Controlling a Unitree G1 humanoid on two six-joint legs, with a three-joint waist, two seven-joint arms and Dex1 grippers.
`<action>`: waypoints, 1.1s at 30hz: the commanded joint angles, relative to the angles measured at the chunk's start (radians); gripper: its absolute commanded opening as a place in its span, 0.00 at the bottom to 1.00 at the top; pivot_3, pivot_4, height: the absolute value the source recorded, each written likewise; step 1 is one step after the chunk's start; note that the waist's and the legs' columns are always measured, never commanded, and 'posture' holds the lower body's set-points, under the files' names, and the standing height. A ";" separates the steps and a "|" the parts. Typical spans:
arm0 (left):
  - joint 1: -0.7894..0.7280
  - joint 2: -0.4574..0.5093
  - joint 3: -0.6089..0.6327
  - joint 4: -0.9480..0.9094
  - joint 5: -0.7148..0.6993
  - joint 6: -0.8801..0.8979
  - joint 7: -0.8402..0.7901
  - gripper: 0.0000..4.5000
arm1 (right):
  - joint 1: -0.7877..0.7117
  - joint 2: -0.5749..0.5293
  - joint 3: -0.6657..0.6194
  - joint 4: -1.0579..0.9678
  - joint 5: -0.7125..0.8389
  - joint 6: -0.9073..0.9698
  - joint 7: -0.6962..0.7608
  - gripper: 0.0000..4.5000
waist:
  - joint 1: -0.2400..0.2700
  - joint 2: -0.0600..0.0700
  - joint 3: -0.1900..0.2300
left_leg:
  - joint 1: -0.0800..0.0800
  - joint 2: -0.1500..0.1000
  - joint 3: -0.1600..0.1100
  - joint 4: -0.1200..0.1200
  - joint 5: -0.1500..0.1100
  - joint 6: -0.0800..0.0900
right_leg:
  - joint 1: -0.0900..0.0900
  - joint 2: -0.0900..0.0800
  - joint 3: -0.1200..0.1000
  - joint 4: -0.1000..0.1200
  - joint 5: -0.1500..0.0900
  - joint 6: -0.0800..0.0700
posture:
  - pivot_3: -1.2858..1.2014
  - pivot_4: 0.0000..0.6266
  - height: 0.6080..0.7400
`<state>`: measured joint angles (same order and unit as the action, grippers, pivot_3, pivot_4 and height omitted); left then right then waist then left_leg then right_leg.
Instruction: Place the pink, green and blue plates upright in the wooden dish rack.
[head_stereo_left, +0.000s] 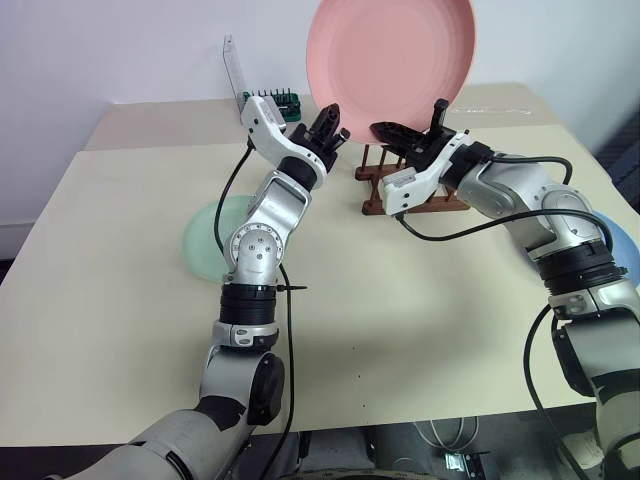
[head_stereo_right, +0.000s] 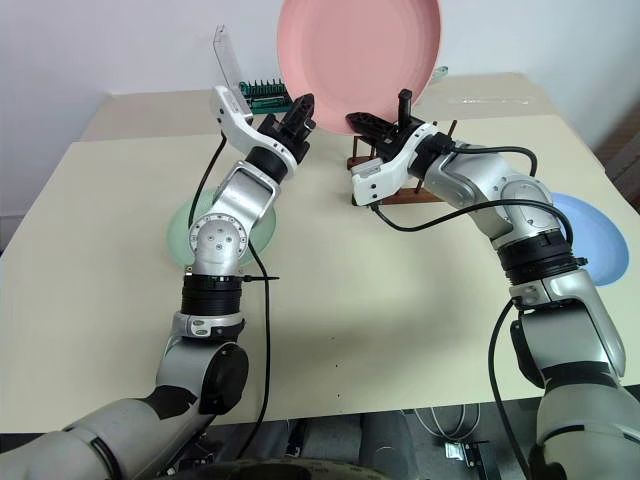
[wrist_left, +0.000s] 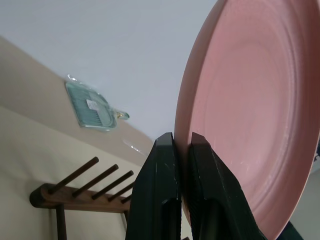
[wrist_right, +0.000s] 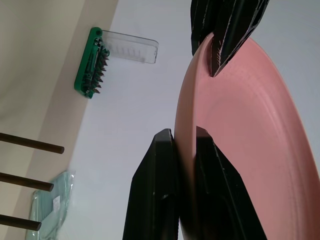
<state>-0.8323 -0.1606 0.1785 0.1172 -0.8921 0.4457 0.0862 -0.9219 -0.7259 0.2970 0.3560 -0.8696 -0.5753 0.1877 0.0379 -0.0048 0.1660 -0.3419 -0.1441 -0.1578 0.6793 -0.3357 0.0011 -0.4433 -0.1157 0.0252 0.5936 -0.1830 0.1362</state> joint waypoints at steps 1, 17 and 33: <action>-0.004 -0.057 -0.014 -0.036 -0.018 -0.002 -0.043 0.24 | -0.033 -0.020 -0.031 -0.007 0.020 0.031 -0.013 0.00 | 0.000 0.000 0.000 | 0.000 0.000 0.000 0.000 0.000 0.000 | 0.000 0.000 0.000 0.000 0.000 0.000 | 0.52 0.24 1.00; 0.068 0.298 -0.123 -0.129 0.138 0.100 -0.415 0.99 | -0.130 0.063 -0.322 0.217 0.710 0.150 0.198 0.00 | -0.034 0.000 0.000 | 0.001 0.001 0.000 -0.003 0.000 0.000 | 0.000 0.001 0.000 -0.001 0.000 0.000 | 0.52 0.24 1.00; 0.050 0.572 -0.098 -0.130 0.146 0.103 -0.902 0.99 | -0.309 0.018 -0.809 0.512 1.541 1.193 0.621 0.00 | -0.030 0.004 0.000 | -0.006 0.002 -0.003 -0.003 0.000 0.001 | -0.005 0.001 -0.001 -0.004 0.001 -0.002 | 0.52 0.24 1.00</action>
<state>-0.7784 0.3932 0.0628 0.0388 -0.7269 0.5518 -0.7686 -1.1833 -0.6869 -0.4781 0.8617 0.6252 0.5619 0.8023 0.0082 -0.0010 0.1664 -0.3487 -0.1422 -0.1609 0.6762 -0.3360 0.0020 -0.4492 -0.1149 0.0242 0.5903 -0.1821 0.1343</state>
